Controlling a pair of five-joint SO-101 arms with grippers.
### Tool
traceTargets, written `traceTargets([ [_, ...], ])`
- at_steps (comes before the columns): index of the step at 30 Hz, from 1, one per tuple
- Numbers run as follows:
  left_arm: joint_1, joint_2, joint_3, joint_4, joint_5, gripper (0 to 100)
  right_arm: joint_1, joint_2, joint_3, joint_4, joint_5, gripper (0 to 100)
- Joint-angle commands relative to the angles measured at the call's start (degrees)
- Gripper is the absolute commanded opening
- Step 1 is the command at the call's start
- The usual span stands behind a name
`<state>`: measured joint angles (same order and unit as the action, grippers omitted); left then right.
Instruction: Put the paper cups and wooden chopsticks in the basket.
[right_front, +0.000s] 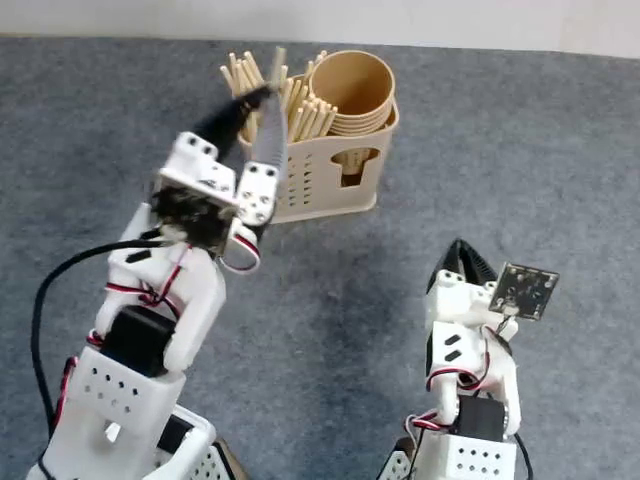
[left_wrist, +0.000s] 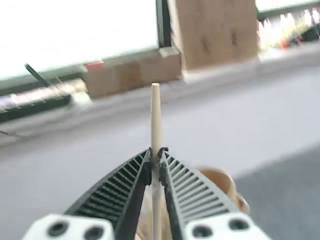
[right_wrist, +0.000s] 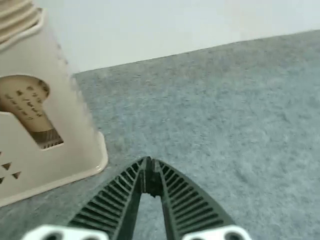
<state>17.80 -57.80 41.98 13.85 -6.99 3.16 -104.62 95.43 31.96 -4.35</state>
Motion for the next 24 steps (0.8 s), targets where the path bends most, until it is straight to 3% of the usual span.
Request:
traceTargets([
  [1,-3.2,-0.7,-3.6,-6.5,0.0,1,-1.5,-0.7,1.8,-1.4,1.5,0.6],
  [16,-3.6,0.7,-3.2,-15.2,0.2,1,-1.5,-0.7,2.2,-1.4,2.4,0.6],
  [24,-8.5,11.9,-3.2,-19.7,11.3,1,-2.2,-0.7,2.2,-1.4,2.4,0.6],
])
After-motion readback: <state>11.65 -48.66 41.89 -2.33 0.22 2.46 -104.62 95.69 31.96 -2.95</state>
